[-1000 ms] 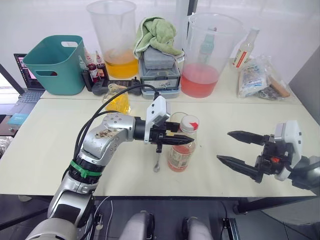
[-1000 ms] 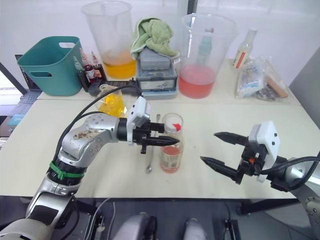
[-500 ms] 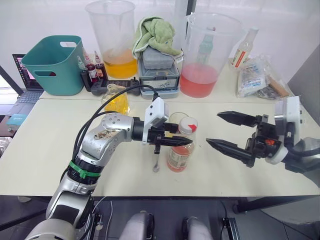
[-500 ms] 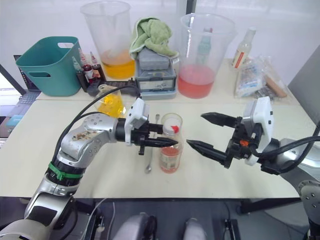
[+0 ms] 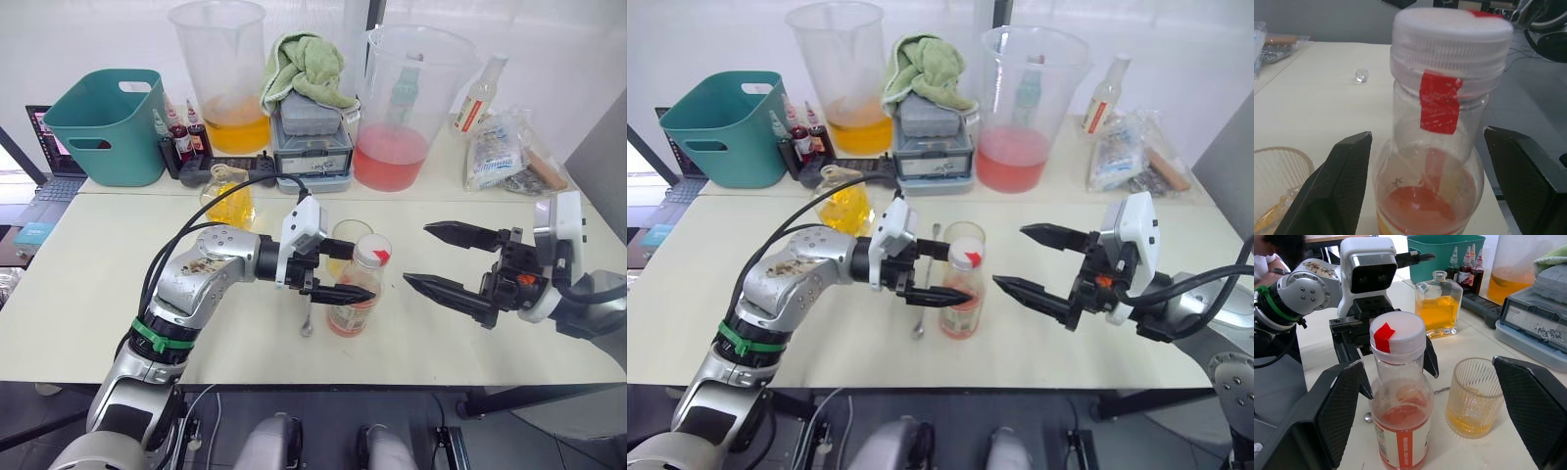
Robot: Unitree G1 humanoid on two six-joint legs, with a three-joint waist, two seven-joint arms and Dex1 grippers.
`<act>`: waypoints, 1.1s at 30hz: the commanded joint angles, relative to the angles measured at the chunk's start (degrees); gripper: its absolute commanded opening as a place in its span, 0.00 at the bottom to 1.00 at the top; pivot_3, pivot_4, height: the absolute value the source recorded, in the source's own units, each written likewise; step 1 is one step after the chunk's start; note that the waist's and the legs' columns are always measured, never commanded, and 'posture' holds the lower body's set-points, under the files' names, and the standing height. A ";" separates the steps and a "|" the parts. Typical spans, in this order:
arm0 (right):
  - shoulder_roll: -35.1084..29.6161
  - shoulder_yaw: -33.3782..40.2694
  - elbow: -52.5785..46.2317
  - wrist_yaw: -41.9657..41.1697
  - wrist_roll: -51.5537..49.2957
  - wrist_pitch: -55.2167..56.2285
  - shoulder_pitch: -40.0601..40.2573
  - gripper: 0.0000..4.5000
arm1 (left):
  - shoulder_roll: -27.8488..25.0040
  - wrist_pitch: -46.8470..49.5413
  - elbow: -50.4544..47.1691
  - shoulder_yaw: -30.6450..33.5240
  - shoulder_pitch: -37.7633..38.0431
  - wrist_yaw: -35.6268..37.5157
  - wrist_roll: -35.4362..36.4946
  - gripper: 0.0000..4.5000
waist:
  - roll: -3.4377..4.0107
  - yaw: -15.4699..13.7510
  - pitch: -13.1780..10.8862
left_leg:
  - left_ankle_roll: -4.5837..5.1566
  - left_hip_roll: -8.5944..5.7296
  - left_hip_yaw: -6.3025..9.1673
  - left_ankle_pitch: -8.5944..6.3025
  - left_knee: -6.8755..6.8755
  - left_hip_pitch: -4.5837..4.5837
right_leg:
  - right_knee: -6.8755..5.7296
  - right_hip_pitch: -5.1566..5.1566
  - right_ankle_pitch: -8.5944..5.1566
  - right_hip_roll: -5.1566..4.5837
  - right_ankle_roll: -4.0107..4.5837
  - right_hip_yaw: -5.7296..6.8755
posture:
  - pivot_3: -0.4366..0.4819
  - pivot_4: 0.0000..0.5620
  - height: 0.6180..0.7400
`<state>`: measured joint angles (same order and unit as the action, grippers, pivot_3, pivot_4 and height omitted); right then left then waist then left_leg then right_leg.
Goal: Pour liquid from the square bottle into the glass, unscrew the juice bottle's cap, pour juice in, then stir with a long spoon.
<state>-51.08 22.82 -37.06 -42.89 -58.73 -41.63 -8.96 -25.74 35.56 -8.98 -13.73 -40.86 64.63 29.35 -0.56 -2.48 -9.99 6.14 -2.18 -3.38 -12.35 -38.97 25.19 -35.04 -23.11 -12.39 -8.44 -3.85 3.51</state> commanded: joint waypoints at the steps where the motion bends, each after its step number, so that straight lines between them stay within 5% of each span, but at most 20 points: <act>1: -0.87 2.17 -0.93 -0.45 -0.41 0.87 0.61 1.00 | 0.78 0.43 -2.18 0.72 -0.76 -1.16 0.82 0.86 | 0.00 0.01 0.00 | 0.00 0.00 0.00 0.00 0.00 0.00 | 0.00 0.00 0.00 0.00 0.00 0.00 | 0.48 0.27 1.00; 24: -4.07 7.82 -0.60 -6.32 -0.05 0.83 8.52 1.00 | 3.37 1.45 -2.45 0.66 -2.39 -2.91 1.02 0.86 | 0.00 -0.14 0.00 | 0.08 0.00 0.00 -0.05 -0.02 0.00 | 0.02 0.03 0.00 -0.01 0.00 -0.01 | 0.48 0.27 1.00; 31: -4.52 6.63 -1.13 -6.16 -1.18 0.46 6.80 1.00 | 3.22 1.26 -3.02 0.35 -2.12 -2.25 1.03 0.37 | 0.00 -0.07 0.00 | 0.08 0.01 0.00 -0.04 -0.02 0.00 | 0.02 0.02 0.00 0.00 0.00 -0.01 | 0.48 0.27 1.00; 33: -4.65 6.10 -1.23 -5.66 -2.08 0.20 5.40 1.00 | 3.04 1.20 -2.96 0.43 -2.10 -2.23 0.95 0.32 | 0.00 -0.03 0.00 | 0.07 0.00 0.00 -0.04 -0.02 0.00 | 0.02 0.01 0.00 0.00 0.00 -0.01 | 0.48 0.27 1.00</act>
<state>-54.81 28.18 -36.75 -48.70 -59.02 -41.70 -2.17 -22.56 37.39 -9.60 -13.70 -42.21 61.93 29.49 -0.56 -2.52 -10.00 6.21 -2.17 -3.37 -12.39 -38.98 25.20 -35.04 -23.10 -12.39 -8.45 -3.85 3.50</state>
